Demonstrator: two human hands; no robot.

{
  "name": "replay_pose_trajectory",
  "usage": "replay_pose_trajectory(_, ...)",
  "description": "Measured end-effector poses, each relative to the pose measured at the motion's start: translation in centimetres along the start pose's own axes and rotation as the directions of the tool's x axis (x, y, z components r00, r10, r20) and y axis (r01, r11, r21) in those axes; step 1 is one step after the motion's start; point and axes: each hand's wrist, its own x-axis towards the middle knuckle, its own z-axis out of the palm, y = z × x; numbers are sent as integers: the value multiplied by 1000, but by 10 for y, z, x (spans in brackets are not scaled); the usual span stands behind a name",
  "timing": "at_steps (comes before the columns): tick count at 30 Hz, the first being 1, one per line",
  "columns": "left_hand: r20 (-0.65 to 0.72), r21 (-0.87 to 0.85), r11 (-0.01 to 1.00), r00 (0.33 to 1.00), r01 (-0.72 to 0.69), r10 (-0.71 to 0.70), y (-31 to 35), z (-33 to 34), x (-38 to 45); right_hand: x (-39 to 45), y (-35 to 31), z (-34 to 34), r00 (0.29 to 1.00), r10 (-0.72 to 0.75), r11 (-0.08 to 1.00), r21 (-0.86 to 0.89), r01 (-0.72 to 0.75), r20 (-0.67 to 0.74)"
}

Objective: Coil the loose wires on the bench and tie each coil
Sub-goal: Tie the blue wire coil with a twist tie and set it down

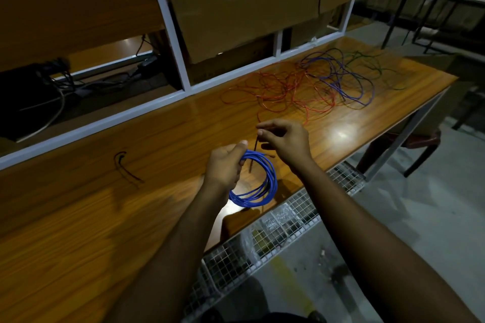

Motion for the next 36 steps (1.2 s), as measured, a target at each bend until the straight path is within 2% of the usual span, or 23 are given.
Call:
replay_pose_trajectory(4, -18, 36, 999, 1000, -10, 10, -5, -2, 1, -4, -16, -4, 989, 13, 996, 81, -25, 146)
replay_pose_trajectory(8, -14, 47, 998, 999, -33, 34, -7, -3, 2, -5, -24, -4, 973, -5, 998, 54, -7, 229)
replay_pose_trajectory(12, -12, 53, 997, 999, -49, 50, -7, -4, 1, -6, -27, -3, 972, 8, 1000, 24, -14, 237)
replay_pose_trajectory(15, -30, 1, 1000, 1000, -7, 7, -8, -5, 3, -8, -33, -2, 970, 8, 1000, -31, 0, 243)
replay_pose_trajectory(17, -46, -47, 999, 999, 19, -22, -11, -5, 6, -15, -41, -2, 977, -27, 986, -158, 61, 209)
replay_pose_trajectory(19, -63, -90, 994, 996, 58, -63, -11, -5, 7, -32, -50, -4, 976, -169, 905, -370, 209, 138)
replay_pose_trajectory(20, -58, -119, 990, 995, 70, -78, -11, -5, 7, -44, -54, -4, 950, -281, 824, -473, 311, 136)
replay_pose_trajectory(21, -54, -165, 983, 994, 85, -95, -10, -5, 8, -57, -58, -3, 906, -384, 724, -552, 414, 176)
replay_pose_trajectory(23, -55, -245, 963, 990, 116, -133, -11, -5, 13, -81, -59, 6, 806, -495, 528, -623, 576, 326)
replay_pose_trajectory(25, -58, -283, 949, 985, 140, -163, -12, -4, 18, -94, -52, 18, 740, -545, 419, -637, 648, 395)
replay_pose_trajectory(30, -12, -320, 928, 979, 190, -204, -11, -3, 20, -91, -41, 30, 733, -626, 468, -623, 626, 266)
replay_pose_trajectory(33, -19, -350, 914, 974, 207, -228, -15, -4, 21, -91, -40, 28, 798, -561, 604, -549, 577, 221)
replay_pose_trajectory(36, -39, -361, 902, 962, 239, -270, -20, -2, 20, -93, -38, 27, 802, -543, 586, -572, 574, 250)
